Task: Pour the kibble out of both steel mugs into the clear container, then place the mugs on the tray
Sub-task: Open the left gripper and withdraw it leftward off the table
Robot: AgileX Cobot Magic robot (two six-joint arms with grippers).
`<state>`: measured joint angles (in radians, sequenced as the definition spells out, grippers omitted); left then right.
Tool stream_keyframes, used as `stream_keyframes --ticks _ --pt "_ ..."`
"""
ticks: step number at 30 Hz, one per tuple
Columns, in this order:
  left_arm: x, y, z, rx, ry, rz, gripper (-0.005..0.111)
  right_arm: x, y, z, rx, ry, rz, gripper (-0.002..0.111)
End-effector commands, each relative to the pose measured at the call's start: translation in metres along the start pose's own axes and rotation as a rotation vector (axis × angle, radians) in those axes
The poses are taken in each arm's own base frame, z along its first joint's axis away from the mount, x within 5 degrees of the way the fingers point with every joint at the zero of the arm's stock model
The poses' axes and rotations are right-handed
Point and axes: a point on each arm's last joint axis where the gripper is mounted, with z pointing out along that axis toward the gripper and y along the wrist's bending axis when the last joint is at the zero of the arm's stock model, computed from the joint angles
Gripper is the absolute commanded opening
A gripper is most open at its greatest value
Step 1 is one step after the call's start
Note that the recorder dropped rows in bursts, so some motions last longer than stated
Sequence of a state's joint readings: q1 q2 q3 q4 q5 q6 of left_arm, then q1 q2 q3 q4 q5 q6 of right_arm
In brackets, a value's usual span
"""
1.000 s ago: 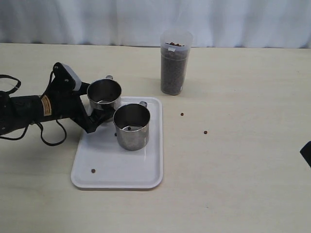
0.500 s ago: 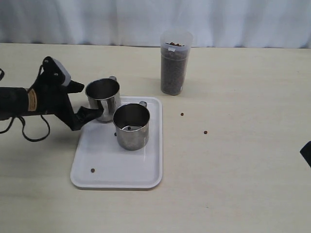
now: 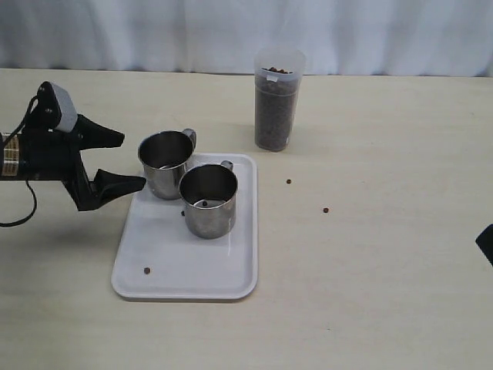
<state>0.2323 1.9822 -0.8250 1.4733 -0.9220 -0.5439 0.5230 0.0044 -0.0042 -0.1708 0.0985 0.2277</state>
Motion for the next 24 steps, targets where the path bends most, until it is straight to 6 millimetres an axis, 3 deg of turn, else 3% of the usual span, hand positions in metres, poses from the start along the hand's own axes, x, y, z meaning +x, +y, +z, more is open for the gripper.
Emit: stream_keyframes --ticks 1,24 --pt "-0.007 -0.002 -0.001 0.031 -0.048 -0.050 0.099 0.002 0.000 0.000 -0.003 0.004 -0.003 0.005" --pt "-0.014 -0.025 -0.006 0.290 -0.135 0.015 0.098 0.002 0.000 0.000 -0.003 0.004 -0.003 0.005"
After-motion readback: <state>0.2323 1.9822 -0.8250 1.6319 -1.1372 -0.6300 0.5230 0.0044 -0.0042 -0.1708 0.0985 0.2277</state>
